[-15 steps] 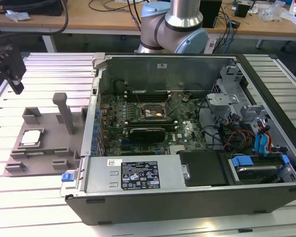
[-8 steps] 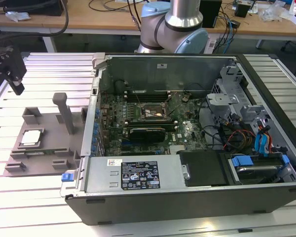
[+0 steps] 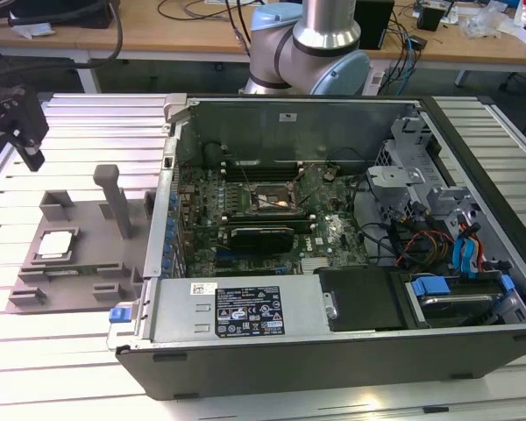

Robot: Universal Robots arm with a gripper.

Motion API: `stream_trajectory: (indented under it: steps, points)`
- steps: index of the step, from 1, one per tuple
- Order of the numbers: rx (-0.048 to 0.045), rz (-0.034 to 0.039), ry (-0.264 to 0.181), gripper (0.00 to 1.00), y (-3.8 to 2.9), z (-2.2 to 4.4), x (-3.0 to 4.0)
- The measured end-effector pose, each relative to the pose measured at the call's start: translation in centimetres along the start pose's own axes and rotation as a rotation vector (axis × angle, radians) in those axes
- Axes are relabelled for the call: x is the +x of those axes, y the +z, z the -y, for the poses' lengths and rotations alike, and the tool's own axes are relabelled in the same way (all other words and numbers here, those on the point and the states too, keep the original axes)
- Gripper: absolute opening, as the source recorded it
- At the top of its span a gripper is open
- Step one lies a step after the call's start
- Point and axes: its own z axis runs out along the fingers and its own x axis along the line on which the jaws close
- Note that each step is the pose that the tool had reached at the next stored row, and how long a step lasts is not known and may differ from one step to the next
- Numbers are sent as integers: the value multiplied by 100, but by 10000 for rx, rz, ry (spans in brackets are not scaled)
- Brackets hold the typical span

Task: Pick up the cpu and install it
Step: 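Pick up the cpu and move it towards the insertion slot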

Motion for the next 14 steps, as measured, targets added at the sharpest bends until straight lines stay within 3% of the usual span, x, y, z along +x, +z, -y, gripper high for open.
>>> stream_trajectory:
  steps: [14]
  points:
    - [1, 0, 0, 74, 49, 0, 1]
